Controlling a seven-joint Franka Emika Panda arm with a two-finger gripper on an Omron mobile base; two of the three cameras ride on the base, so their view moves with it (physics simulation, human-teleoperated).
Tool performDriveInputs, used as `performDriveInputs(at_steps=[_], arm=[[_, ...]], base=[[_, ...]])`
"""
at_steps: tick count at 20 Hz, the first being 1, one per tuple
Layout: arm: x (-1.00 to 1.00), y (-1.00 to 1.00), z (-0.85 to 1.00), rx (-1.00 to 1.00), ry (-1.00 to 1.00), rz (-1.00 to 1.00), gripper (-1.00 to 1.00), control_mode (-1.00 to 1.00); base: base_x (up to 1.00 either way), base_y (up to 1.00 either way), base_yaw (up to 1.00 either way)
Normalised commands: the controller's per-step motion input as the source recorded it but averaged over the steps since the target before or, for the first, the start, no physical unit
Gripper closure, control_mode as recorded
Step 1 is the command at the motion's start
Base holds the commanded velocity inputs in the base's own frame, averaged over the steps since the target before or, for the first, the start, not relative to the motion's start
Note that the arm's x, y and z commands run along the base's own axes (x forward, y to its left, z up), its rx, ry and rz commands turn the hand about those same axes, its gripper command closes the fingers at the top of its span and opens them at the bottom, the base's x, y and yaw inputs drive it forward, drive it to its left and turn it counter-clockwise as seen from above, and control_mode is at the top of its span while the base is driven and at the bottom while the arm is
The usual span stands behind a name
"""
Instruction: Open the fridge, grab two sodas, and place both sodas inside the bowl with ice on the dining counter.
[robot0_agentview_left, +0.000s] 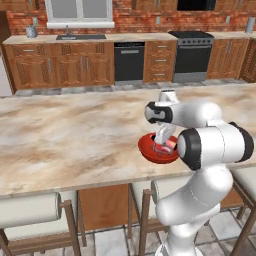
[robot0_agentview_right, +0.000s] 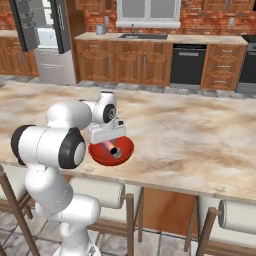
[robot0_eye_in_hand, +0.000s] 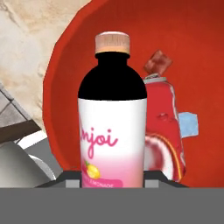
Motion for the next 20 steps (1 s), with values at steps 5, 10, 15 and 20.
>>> performDriveInputs(at_steps=[5, 10, 15, 20], arm=[[0.22, 0.00, -0.22, -0.01, 0.00, 0.02, 1.00, -1.00], [0.13, 0.00, -0.21, -0.01, 0.00, 0.02, 1.00, -1.00], [0.09, 0.00, -0.19, 0.00, 0.00, 0.03, 1.00, -1.00], [0.02, 0.00, -0.16, 0.00, 0.00, 0.03, 1.00, -1.00]], base=[[0.00, 0.00, 0.00], [0.00, 0.00, 0.00], [0.00, 0.00, 0.00], [0.00, 0.00, 0.00]])
